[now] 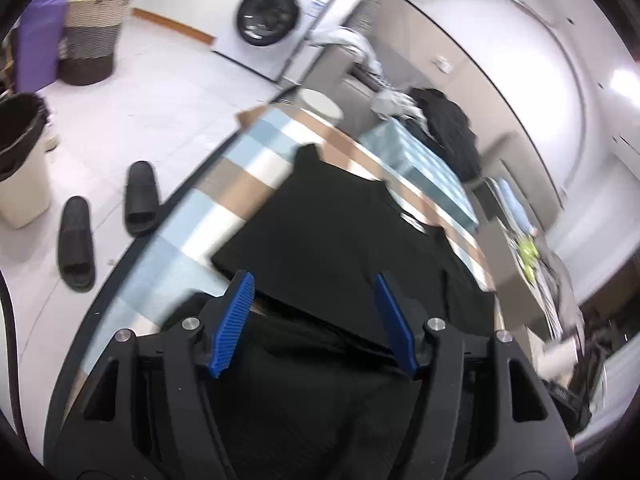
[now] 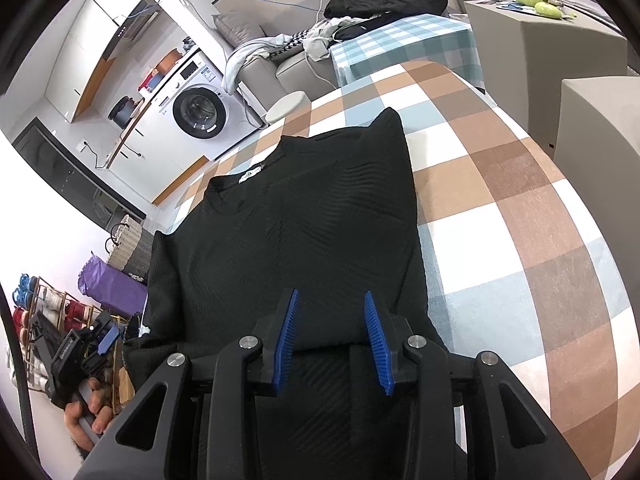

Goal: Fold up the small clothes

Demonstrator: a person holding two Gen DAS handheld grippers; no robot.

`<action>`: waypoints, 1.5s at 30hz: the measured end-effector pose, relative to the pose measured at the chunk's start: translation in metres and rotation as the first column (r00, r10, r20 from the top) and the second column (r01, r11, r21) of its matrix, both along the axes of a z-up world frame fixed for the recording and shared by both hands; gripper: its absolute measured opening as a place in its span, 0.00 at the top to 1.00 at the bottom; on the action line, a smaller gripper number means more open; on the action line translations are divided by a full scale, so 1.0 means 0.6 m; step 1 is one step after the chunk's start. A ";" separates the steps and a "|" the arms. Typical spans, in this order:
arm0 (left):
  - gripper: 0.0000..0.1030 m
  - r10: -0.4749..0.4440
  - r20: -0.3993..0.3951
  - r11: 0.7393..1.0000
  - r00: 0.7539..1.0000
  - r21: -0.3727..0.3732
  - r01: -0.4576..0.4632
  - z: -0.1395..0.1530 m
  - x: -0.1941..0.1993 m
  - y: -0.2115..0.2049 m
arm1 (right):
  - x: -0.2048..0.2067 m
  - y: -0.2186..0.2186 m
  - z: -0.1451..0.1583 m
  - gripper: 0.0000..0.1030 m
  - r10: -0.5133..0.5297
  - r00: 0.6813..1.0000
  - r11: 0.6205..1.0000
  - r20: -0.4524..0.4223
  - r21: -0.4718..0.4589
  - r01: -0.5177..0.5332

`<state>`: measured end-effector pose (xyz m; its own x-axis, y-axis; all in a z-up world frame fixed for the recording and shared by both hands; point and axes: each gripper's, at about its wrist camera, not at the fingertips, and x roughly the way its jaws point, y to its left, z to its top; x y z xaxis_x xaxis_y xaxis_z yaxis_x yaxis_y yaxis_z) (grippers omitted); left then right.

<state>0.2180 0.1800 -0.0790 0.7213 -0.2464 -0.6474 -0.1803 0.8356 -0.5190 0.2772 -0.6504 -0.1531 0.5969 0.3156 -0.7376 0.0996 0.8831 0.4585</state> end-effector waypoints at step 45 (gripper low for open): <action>0.34 -0.141 0.034 0.962 0.989 0.240 0.129 0.036 0.075 -0.114 | -0.017 -0.020 0.013 0.57 0.005 1.000 0.995 0.013 -0.100 -0.003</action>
<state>0.2633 0.1118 -0.0572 0.7249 -0.1878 -0.6628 -0.0366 0.9503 -0.3093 0.2673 -0.6624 -0.1450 0.6060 0.2429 -0.7575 0.0905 0.9250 0.3690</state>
